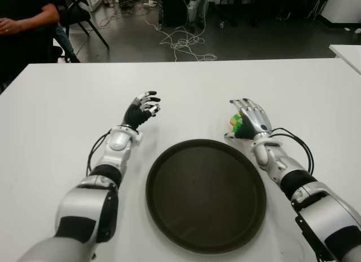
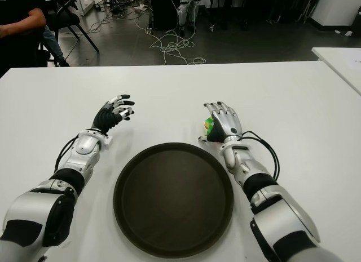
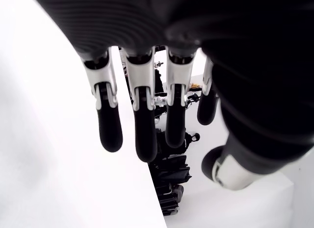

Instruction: Pick up the Rubik's Cube and put it in the plate

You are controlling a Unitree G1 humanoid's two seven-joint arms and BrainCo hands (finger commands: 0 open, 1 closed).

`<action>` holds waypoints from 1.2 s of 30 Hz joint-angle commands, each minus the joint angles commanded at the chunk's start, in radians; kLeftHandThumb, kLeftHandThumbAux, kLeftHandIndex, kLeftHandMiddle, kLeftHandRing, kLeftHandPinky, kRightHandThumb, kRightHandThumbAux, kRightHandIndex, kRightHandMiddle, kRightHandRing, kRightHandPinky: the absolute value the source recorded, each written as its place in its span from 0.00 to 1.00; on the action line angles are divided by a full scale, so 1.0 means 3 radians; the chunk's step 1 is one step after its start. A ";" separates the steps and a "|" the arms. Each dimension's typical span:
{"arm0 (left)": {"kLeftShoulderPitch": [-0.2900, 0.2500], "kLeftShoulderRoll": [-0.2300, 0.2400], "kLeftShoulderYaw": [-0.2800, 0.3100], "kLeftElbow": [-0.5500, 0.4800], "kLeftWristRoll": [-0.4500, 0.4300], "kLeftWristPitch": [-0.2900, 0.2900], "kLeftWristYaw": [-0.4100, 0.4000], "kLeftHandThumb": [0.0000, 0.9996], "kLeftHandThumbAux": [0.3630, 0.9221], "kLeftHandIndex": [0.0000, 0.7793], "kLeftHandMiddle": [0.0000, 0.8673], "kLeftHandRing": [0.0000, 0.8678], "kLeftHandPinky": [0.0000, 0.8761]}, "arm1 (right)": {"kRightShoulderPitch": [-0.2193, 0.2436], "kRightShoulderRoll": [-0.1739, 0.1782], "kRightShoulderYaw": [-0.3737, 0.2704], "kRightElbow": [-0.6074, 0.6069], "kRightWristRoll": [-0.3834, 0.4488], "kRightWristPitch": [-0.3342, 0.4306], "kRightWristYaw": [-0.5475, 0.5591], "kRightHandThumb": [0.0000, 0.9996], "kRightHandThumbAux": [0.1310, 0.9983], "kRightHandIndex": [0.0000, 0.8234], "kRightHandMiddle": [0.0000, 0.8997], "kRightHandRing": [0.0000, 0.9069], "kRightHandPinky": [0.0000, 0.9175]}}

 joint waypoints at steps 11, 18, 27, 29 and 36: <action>-0.0003 -0.0006 0.0003 0.0002 -0.0017 0.0025 -0.0007 0.18 0.61 0.24 0.32 0.38 0.43 | -0.0006 0.0068 0.0044 0.0210 0.0011 -0.0234 -0.0050 0.01 0.82 0.16 0.19 0.21 0.25; -0.0001 0.0000 -0.0012 -0.0004 -0.0002 0.0009 0.0009 0.19 0.63 0.25 0.33 0.39 0.43 | 0.0008 0.0091 0.0013 0.0248 0.0045 -0.0311 -0.0129 0.04 0.82 0.19 0.21 0.23 0.26; 0.0007 0.0018 -0.0023 -0.0005 -0.0007 -0.0007 0.0000 0.23 0.61 0.27 0.34 0.39 0.43 | 0.0007 0.0111 -0.0065 0.0253 0.0102 -0.0332 -0.0208 0.09 0.83 0.21 0.24 0.25 0.27; 0.0008 0.0022 -0.0023 -0.0005 -0.0008 -0.0004 -0.0003 0.22 0.62 0.27 0.33 0.39 0.43 | 0.0007 0.0114 -0.0087 0.0259 0.0116 -0.0342 -0.0237 0.13 0.84 0.23 0.25 0.26 0.28; 0.0015 0.0031 -0.0025 -0.0007 -0.0011 -0.0008 -0.0010 0.20 0.61 0.26 0.32 0.38 0.44 | 0.0010 0.0120 -0.0124 0.0271 0.0157 -0.0389 -0.0337 0.20 0.84 0.25 0.29 0.29 0.32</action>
